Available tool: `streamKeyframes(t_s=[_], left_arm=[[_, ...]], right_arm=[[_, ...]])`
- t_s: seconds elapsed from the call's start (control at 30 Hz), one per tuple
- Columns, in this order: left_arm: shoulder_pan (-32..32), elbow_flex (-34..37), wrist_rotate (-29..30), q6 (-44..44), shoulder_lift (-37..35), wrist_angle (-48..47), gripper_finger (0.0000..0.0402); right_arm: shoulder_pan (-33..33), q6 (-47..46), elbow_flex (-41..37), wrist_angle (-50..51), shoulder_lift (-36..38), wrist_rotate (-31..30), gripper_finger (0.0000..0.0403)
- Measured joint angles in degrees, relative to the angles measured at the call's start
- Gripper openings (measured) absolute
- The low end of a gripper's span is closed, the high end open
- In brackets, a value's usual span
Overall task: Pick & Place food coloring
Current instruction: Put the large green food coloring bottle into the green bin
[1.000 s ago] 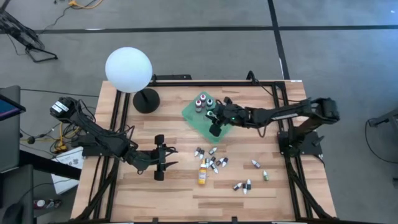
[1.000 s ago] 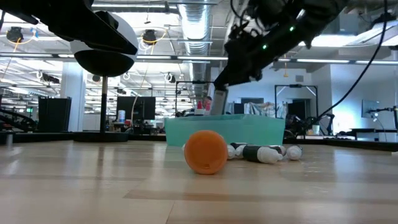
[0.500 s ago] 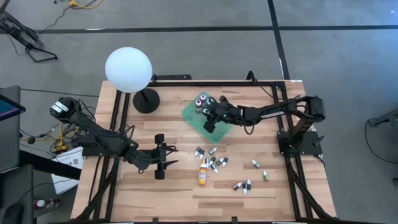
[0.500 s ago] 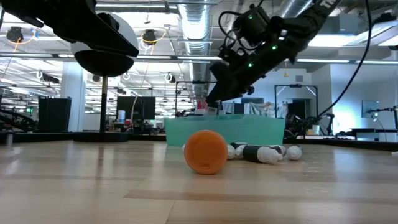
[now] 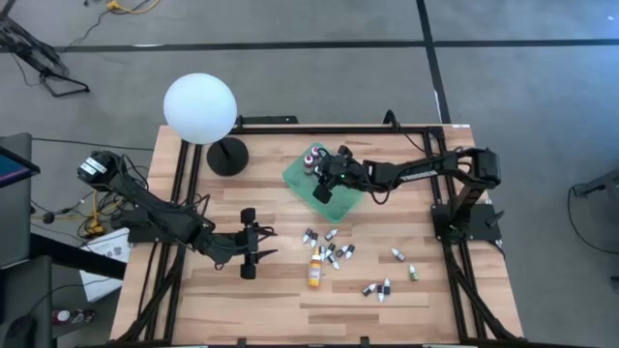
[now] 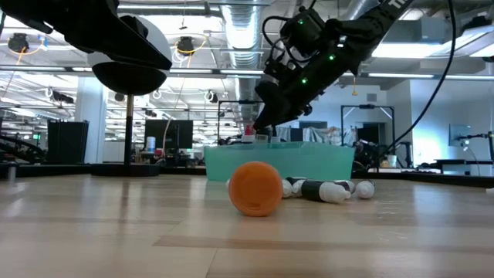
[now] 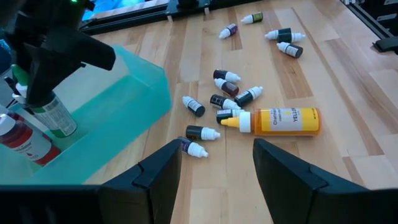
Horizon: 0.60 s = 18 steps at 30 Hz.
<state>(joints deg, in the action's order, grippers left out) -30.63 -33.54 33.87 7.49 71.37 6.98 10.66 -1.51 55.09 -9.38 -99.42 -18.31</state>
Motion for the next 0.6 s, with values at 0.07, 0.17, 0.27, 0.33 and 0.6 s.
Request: streamKeyframes(t_s=[0.07,0.17,0.27,0.33,0.6], left_arm=[[0.0,0.0,0.0,0.0,0.0,0.0,0.0194],[0.0,0.0,0.0,0.0,0.0,0.0,0.0194],[0.0,0.0,0.0,0.0,0.0,0.0,0.0194],[0.0,0.0,0.1,0.0,0.0,0.0,0.0194],[0.0,0.0,0.2,-0.1,0.0,0.0,0.0194]], right_arm=[[0.3,0.0,0.0,0.5,0.0,0.0,0.012],[0.5,0.1,0.0,0.4,0.0,0.1,0.012],[0.7,0.5,0.0,0.4,0.0,0.2,0.0121],[0.8,0.6,0.0,0.4,0.0,0.2,0.0121],[1.1,1.7,0.0,0.3,0.0,0.4,0.0121]])
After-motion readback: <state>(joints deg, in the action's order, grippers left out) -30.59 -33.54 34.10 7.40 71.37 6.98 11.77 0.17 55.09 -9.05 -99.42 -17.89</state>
